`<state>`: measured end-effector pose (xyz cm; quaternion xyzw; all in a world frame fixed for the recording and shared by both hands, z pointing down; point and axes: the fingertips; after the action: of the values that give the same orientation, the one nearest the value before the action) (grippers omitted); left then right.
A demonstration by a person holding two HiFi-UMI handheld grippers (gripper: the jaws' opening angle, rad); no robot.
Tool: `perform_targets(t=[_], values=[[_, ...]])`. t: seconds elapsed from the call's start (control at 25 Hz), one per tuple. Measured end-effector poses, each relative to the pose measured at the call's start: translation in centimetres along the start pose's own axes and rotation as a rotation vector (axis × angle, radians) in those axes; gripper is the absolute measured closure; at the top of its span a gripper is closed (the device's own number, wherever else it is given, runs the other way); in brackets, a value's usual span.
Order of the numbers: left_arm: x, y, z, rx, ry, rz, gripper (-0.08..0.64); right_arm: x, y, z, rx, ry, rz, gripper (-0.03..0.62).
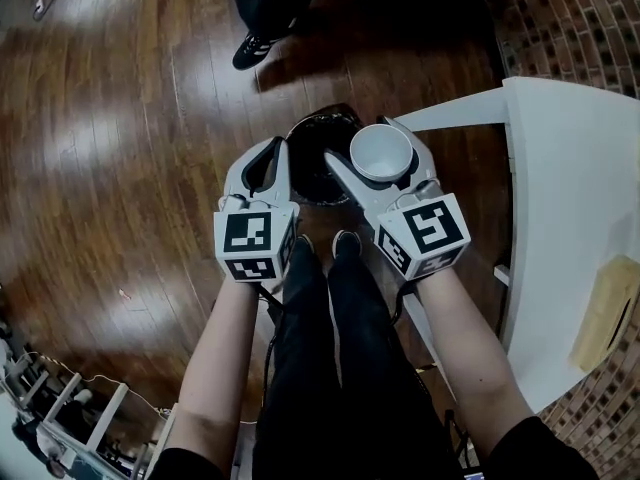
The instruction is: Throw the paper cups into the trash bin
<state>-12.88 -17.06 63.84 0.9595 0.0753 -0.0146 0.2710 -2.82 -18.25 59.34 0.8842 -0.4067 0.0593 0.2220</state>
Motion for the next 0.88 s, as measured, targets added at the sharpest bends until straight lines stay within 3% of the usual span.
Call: perform_targets(t=[0.36,0.88], values=[[-0.2,4.5,-6.2,-0.1,0.022,-0.016,0.555,2.8,3.6,-7.8,-0.109,0.05,0.02,0.229],[-0.3,6.7,-13.8,-0.212,-0.017,-0.003,0.555,3.7,5.7,-18.0,-0.265,0.158,0.036,0.229]])
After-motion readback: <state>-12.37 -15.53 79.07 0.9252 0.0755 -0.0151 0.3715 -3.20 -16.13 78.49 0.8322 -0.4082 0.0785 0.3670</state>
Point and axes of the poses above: the fingertips, and each gripper's own axes: y forward along the fingers, x to its right, z out of its top, and after that the axes turned 8 degrees about z, right-handed
